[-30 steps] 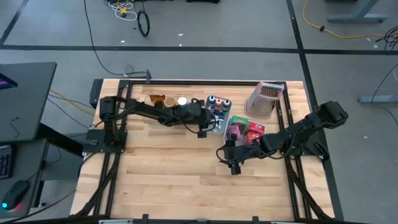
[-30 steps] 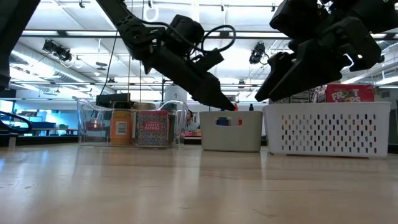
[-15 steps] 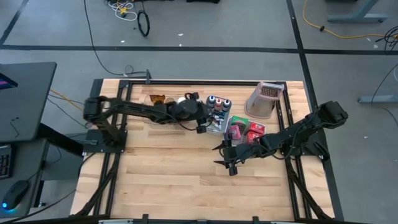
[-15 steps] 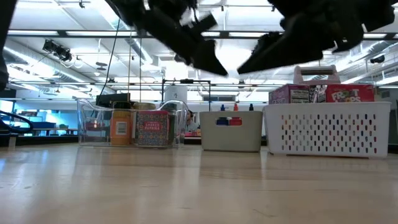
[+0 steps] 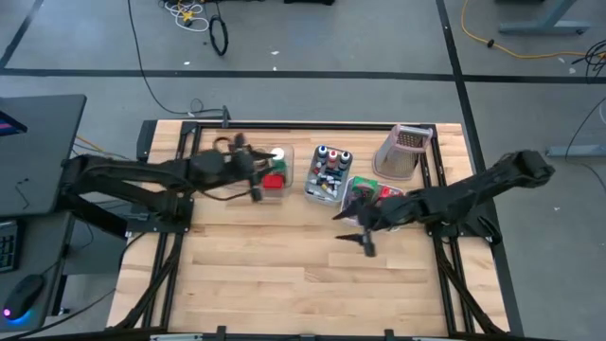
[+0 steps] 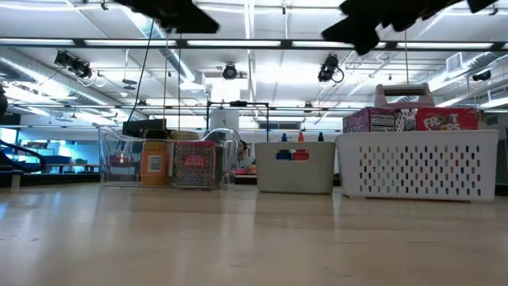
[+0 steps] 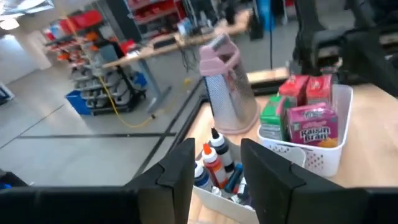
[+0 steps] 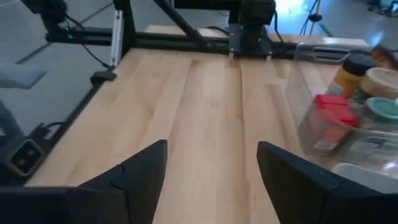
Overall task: Pick & Place Kitchen Items
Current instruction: Return to Home Position
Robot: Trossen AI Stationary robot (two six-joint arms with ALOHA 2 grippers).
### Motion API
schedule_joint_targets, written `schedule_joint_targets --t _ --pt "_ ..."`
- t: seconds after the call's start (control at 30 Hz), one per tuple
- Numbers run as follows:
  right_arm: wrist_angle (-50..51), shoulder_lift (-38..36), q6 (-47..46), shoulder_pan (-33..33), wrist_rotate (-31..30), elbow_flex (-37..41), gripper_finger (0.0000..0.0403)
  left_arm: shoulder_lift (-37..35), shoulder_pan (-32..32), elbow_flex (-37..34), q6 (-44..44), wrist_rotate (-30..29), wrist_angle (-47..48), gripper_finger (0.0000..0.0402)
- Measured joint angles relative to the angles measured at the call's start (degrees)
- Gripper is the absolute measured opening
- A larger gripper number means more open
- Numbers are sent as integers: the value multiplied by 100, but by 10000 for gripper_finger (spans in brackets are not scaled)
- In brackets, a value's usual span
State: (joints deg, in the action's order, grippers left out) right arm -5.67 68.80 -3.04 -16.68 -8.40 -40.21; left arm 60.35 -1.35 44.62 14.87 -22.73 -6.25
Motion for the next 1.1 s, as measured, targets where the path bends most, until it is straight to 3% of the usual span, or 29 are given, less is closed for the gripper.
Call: schedule_joint_targets --t 0.2,0.37,0.6,0.9,1.1 --pt "708 -1109 441 167 16 2 261 -1511 139 -1305 -277 -73 -532 137" --pt "848 -1864 629 370 31 320 261 -2578 241 -1918 -336 -74 -527 137" --pt "846 -3184 185 752 47 1163 261 -3819 241 -2542 -150 -557 -444 137" --pt "733 -4694 209 1069 141 2248 261 -5005 239 -3515 149 -600 -1002 137" --pt "749 -5635 238 1178 456 2731 261 -5455 239 -3803 -116 -612 -760 137"
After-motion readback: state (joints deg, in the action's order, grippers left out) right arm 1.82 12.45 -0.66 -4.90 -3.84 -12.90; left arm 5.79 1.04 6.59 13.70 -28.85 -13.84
